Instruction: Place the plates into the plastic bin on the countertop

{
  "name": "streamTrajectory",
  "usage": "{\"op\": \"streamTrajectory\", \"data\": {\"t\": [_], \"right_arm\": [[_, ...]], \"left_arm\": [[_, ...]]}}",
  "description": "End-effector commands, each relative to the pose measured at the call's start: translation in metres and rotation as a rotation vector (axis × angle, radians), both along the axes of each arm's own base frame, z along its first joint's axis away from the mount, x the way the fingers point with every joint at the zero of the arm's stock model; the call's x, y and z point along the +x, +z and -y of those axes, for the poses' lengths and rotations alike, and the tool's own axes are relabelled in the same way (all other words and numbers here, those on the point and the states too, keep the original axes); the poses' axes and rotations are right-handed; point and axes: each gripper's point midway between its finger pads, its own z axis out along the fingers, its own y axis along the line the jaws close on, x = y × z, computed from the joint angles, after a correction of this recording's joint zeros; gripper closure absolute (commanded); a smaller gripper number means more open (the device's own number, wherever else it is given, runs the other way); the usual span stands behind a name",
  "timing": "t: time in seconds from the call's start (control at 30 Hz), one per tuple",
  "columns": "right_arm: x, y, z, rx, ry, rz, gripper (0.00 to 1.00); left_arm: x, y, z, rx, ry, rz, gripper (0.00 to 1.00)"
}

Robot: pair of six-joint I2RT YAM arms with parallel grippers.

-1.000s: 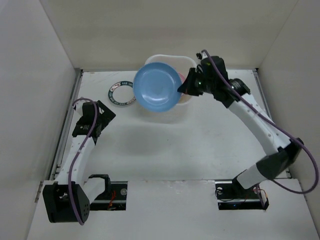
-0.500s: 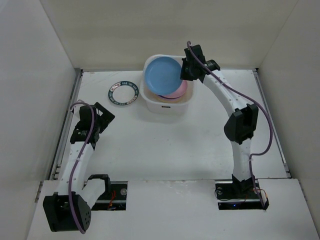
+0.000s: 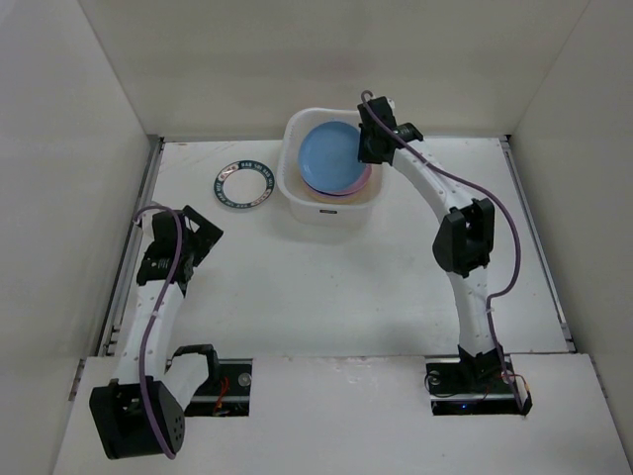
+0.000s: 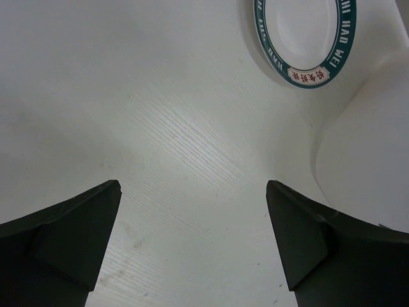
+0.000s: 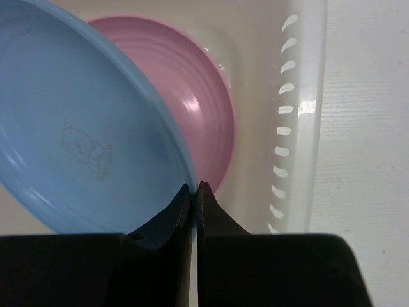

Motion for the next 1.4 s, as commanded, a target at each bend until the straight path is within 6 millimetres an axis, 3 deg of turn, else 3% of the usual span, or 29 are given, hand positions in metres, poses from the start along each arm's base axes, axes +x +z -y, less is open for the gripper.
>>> {"op": "streamTrajectory", "data": {"t": [0.0, 0.13, 0.27, 0.43, 0.57, 0.7, 0.8, 0.9, 1.03, 1.2, 1.37], "right_arm": [[0.017, 0.017, -0.001, 0.007, -0.015, 0.08, 0.93], [0.019, 0.015, 0.0, -0.004, -0.019, 0.084, 0.85], [0.018, 0.027, 0.004, -0.009, -0.027, 0.107, 0.67], [0.01, 0.067, 0.001, 0.001, -0.008, 0.18, 0.44], [-0.004, 0.111, -0.001, 0.037, 0.009, 0.258, 0.32], [-0.033, 0.168, -0.006, 0.101, 0.057, 0.363, 0.26], [-0.061, 0.195, -0.005, 0.137, 0.084, 0.424, 0.24], [-0.089, 0.201, -0.001, 0.152, 0.109, 0.441, 0.24], [-0.12, 0.185, 0.009, 0.157, 0.118, 0.423, 0.25], [-0.148, 0.165, 0.029, 0.169, 0.089, 0.4, 0.25], [-0.171, 0.16, 0.043, 0.193, 0.062, 0.398, 0.26]], "left_arm": [[0.002, -0.001, -0.001, -0.019, 0.011, 0.0, 0.0], [0.009, 0.0, -0.003, -0.037, 0.044, 0.009, 0.0], [0.022, 0.002, -0.004, -0.057, 0.066, 0.03, 0.0], [0.045, -0.004, -0.005, -0.09, 0.086, 0.042, 0.0], [0.065, -0.016, -0.003, -0.123, 0.104, 0.043, 0.0], [0.089, -0.025, -0.002, -0.171, 0.121, 0.071, 0.0], [0.11, -0.034, 0.0, -0.218, 0.131, 0.09, 0.01], [0.131, -0.05, 0.0, -0.253, 0.146, 0.089, 0.03], [0.156, -0.069, 0.004, -0.327, 0.17, 0.089, 0.08], [0.181, -0.091, 0.006, -0.388, 0.211, 0.076, 0.17], [0.2, -0.109, 0.014, -0.453, 0.245, 0.054, 0.25]]}}
